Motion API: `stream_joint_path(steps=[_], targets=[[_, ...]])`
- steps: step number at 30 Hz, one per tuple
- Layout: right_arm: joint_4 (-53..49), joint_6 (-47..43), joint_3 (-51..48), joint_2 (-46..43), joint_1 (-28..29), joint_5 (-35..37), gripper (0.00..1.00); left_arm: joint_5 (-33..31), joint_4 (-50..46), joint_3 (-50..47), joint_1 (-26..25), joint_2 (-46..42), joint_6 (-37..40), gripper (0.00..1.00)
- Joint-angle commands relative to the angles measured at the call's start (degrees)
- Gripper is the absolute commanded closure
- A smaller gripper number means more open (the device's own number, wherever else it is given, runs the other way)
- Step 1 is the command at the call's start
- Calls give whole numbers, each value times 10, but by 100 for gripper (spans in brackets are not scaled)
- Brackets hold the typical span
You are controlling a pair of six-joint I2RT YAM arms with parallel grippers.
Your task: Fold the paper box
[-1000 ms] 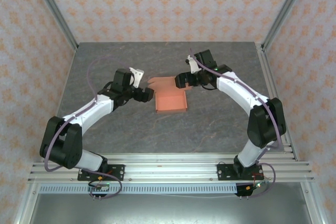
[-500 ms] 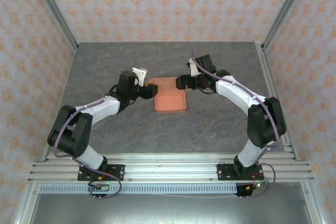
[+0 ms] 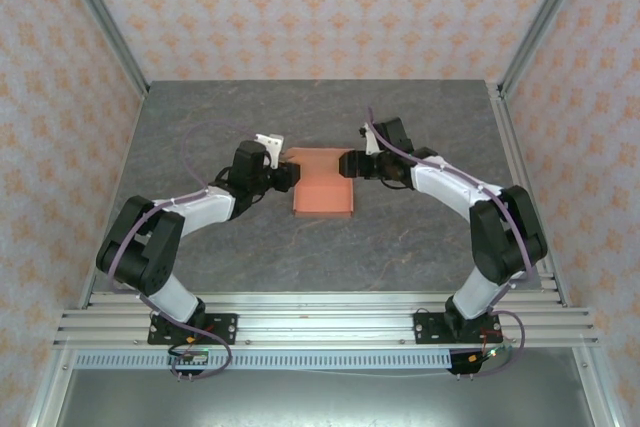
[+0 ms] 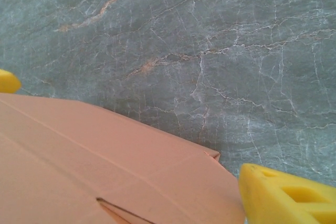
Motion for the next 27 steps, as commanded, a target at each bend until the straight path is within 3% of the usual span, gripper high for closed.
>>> stream_joint_path(steps=[1, 12, 18, 27], targets=[[79, 28, -27, -27, 0, -1, 34, -23, 51, -10, -4, 13, -26, 62], [178, 69, -94, -55, 15, 56, 54, -46, 88, -10, -31, 31, -59, 82], [189, 77, -103, -58, 39, 99, 71, -71, 91, -6, -50, 36, -67, 92], [240, 92, -141, -47, 60, 145, 83, -96, 106, -15, -63, 42, -80, 97]])
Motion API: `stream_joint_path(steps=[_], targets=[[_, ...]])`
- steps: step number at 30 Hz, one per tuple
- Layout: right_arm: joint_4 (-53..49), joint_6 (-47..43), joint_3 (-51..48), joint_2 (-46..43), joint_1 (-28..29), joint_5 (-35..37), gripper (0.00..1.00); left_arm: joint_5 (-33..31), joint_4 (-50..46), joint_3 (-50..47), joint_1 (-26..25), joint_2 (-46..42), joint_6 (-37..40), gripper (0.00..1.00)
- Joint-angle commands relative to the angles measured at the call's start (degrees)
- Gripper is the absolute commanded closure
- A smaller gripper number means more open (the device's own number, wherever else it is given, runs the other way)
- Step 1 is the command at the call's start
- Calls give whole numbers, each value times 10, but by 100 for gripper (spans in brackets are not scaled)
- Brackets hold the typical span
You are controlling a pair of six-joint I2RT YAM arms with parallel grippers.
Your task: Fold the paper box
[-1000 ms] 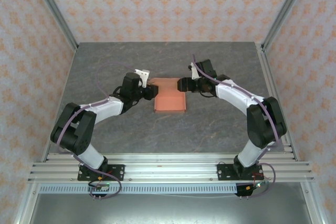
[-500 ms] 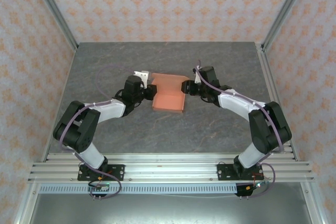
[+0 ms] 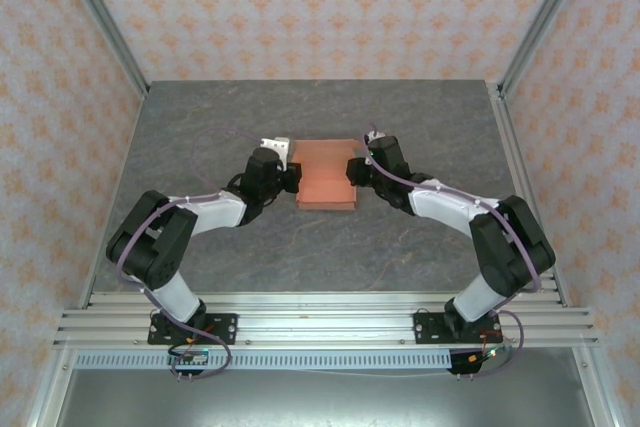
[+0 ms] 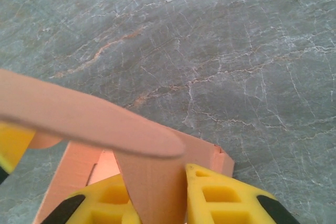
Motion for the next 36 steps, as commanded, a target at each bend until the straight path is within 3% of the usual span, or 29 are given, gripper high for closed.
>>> stream_joint_path(steps=[1, 9, 23, 36], targets=[[54, 17, -21, -4, 9, 14, 85, -7, 32, -7, -12, 11, -23, 98], [143, 38, -71, 17, 32, 28, 90, -25, 80, -36, -25, 27, -37, 100], [170, 45, -98, 25, 60, 52, 93, -42, 91, -72, -27, 21, -33, 100], [171, 36, -109, 45, 128, 142, 93, -68, 115, -105, -32, 19, -33, 100]])
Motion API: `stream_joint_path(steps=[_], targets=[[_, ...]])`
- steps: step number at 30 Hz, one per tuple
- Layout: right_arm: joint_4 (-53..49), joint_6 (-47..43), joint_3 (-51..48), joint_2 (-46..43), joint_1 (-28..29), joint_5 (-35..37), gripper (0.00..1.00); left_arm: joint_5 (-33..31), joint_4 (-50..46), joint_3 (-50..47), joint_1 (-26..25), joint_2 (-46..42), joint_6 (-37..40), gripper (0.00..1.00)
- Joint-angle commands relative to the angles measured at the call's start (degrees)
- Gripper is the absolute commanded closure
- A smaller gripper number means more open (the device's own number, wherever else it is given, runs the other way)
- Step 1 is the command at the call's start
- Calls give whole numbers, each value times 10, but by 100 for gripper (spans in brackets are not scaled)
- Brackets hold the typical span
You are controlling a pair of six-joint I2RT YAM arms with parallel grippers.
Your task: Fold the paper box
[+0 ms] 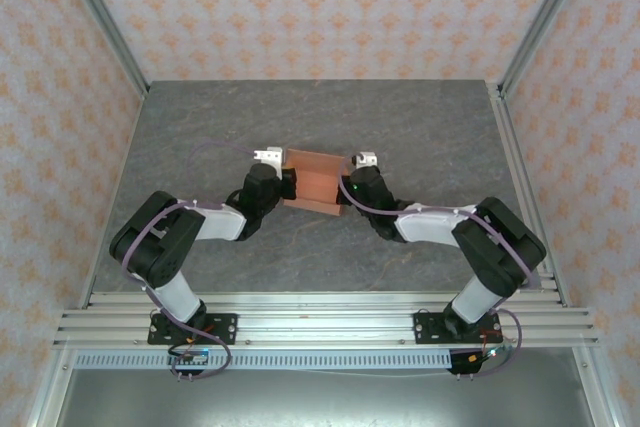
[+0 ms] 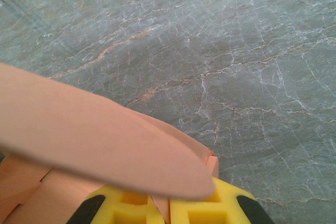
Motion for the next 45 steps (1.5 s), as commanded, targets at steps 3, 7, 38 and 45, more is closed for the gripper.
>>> stream_joint_path(steps=[3, 7, 38, 45], targets=[[-10, 10, -8, 34, 38, 8, 93, 0, -26, -28, -20, 8, -19, 100], [-5, 2, -9, 44, 59, 43, 93, -10, -19, -38, -21, 6, -18, 100], [74, -118, -47, 82, 31, 189, 93, -38, 63, 63, -57, 129, 3, 100], [108, -107, -76, 94, 29, 190, 91, -40, 87, 49, -57, 172, -19, 98]])
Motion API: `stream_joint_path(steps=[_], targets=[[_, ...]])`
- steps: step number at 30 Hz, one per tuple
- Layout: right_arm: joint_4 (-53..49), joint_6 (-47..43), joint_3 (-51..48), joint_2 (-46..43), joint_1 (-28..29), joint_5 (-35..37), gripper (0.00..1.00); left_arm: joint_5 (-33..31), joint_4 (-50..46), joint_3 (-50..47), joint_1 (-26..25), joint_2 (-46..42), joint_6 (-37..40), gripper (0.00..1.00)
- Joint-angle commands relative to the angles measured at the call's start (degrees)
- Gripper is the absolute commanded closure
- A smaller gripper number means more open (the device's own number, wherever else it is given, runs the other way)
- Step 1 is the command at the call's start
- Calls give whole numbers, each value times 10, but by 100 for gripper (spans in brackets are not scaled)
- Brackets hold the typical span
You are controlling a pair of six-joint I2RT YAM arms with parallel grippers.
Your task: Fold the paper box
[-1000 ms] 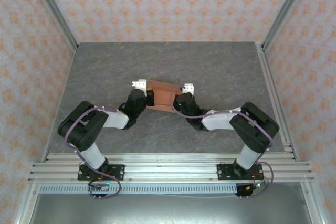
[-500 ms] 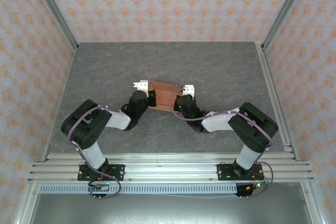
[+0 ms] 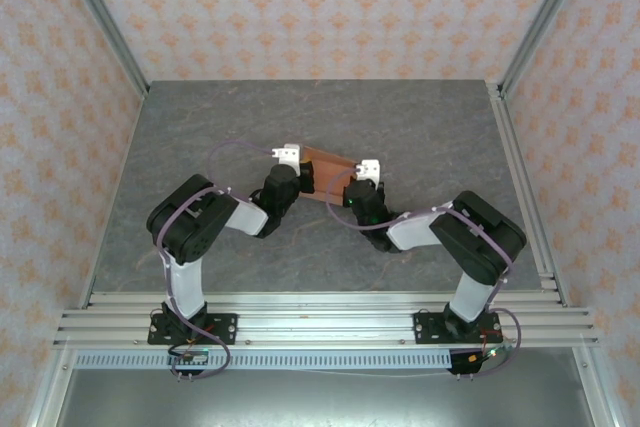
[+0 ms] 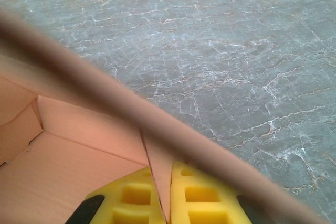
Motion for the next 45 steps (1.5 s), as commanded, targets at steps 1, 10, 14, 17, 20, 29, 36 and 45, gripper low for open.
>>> stream_joint_path(steps=[1, 10, 14, 17, 20, 29, 36, 45], targets=[[-35, 0, -32, 30, 4, -18, 88, 22, -54, -24, -12, 34, -20, 96], [-36, -7, -41, 35, 21, 6, 85, 4, -59, -66, -11, 10, -20, 77], [-42, -10, -40, 32, 23, 11, 85, 8, -59, -75, -11, -3, -21, 73], [-47, -13, -40, 27, 23, 11, 84, 8, -70, -80, -11, -45, -20, 70], [-60, -18, -37, 13, 24, 11, 80, 12, -94, -80, -11, -87, -19, 61], [-175, -17, -22, -83, 27, -18, 56, 20, -209, -82, -12, -239, -16, 36], [-328, 11, 2, -209, 37, -42, 42, 7, -439, -6, -11, -369, 24, 24], [-620, 135, 154, -345, 32, -95, 36, 113, -864, 359, 87, -283, 151, 24]])
